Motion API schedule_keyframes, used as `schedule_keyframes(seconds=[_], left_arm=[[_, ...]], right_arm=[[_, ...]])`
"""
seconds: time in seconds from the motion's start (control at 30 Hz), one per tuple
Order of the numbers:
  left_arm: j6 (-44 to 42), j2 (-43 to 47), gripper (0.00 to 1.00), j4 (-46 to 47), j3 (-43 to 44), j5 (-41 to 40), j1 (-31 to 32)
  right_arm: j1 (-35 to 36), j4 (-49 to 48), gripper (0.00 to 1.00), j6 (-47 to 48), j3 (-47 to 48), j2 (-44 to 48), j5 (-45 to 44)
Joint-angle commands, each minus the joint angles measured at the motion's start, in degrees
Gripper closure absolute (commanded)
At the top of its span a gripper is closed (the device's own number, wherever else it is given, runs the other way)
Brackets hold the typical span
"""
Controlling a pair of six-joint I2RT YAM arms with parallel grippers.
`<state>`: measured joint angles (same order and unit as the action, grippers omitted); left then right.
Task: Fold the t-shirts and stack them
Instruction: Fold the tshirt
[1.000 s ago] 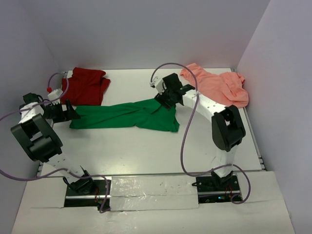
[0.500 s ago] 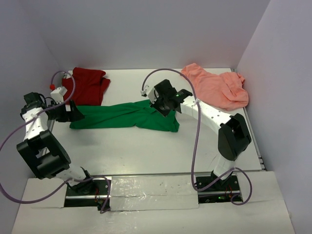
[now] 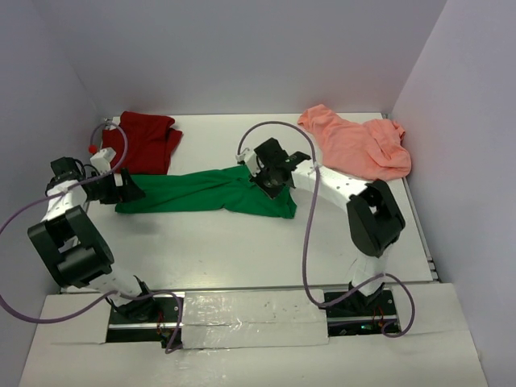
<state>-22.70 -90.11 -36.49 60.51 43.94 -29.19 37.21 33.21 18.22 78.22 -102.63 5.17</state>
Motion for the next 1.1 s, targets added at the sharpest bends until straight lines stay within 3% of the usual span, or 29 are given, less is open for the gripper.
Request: schedule_keyframes(seconds=[0.0, 0.17, 0.4, 0.6, 0.87, 0.9, 1.07], left_arm=[[10.1, 2.9, 0.01, 14.4, -1.5, -1.9, 1.9], [17.1, 7.7, 0.01, 30.6, -5.7, -9.6, 6.5], [22.2, 13.4, 0.01, 39.9, -10.1, -19.3, 10.6], [20.2, 16.9, 0.01, 33.4, -9.1, -15.7, 11.0], [13.6, 15.2, 0.01, 19.6, -6.2, -14.2, 11.3], [13.3, 15.4, 0.01, 19.1, -6.4, -14.3, 11.3], [15.1, 18.9, 0.01, 20.5, -7.3, -17.0, 11.3]], right_arm=[[-2.4, -2.1, 1.0, -5.2, 4.0, -7.0, -1.5], [-4.2, -2.3, 1.0, -11.2, 11.1, -13.8, -4.3], [-5.4, 3.1, 1.0, -17.5, 20.7, -21.6, -7.2], [-9.8, 8.8, 1.0, -20.7, 24.6, -24.2, -9.5], [-19.3, 17.1, 1.0, -23.0, 33.8, -27.6, 1.8], [-19.6, 17.1, 1.0, -22.3, 33.6, -27.4, 6.3], [-16.8, 11.0, 1.0, -20.6, 23.8, -20.3, 5.6]])
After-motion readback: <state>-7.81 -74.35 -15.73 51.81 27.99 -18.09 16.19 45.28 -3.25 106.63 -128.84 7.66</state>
